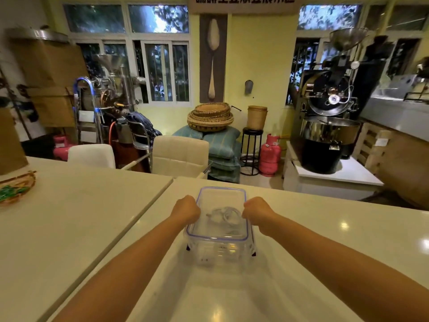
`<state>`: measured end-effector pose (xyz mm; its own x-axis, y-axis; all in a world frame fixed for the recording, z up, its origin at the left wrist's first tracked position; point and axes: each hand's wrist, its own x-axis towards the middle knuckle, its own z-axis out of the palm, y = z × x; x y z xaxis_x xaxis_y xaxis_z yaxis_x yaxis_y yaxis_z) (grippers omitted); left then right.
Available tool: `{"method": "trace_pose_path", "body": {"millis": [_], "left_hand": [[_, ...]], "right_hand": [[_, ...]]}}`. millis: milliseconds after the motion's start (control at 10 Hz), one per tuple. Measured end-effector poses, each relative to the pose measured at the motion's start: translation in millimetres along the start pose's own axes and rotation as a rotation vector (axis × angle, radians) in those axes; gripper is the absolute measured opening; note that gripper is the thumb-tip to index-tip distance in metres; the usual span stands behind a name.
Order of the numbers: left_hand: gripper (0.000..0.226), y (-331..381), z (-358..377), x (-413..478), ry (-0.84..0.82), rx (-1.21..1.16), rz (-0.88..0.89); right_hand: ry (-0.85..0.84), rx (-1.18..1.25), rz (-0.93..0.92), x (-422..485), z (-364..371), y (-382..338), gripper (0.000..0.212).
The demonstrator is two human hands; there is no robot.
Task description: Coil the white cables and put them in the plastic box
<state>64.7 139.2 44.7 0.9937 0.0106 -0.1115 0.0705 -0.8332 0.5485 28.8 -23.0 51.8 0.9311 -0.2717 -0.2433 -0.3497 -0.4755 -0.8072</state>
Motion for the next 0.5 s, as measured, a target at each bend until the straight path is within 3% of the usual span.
{"method": "trace_pose_path", "body": {"millis": [100,500], "left_hand": [[0.027,3,5,-4,-0.016,0.042,0.031],[0.028,8,18,-14,0.027,0.359,0.113]], "right_hand": [[-0.007,-0.064,-0.028,-6,-3,5,0.039],[-0.034,-0.347,-0.125,-9,2,15,0.039]]}}
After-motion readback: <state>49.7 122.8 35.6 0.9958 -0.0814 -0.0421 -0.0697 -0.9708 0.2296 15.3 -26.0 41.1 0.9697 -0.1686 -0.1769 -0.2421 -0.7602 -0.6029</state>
